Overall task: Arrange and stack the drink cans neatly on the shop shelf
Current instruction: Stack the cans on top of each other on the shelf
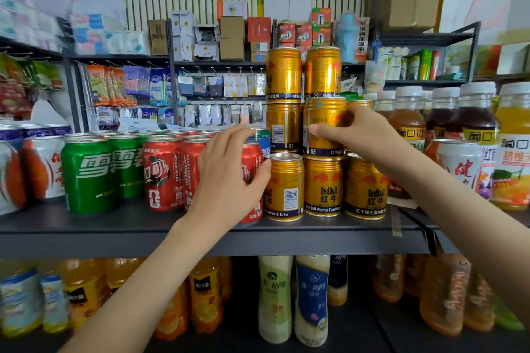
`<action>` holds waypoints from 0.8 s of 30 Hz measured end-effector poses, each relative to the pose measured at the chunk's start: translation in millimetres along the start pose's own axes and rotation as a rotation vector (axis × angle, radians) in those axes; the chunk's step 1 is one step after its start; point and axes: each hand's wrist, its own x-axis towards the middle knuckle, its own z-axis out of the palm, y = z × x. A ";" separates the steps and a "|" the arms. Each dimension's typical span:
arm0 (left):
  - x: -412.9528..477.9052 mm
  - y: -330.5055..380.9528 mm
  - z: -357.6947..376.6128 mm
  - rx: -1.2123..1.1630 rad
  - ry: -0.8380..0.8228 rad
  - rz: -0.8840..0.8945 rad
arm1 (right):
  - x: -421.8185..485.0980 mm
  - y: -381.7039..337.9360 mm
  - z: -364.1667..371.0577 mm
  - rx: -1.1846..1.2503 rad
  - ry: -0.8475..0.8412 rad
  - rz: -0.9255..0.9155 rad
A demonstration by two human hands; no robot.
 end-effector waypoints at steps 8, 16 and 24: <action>0.5 -14.9 -27.0 0.078 -0.024 -0.003 | -16.9 -34.6 2.6 -0.354 0.313 -0.393; 27.8 -43.8 -71.6 0.170 -0.363 0.008 | 27.6 -95.2 9.0 -0.575 -0.610 -0.461; 44.4 -64.9 -79.3 0.269 -0.581 0.103 | 63.0 -111.6 36.8 -0.858 -0.903 -0.364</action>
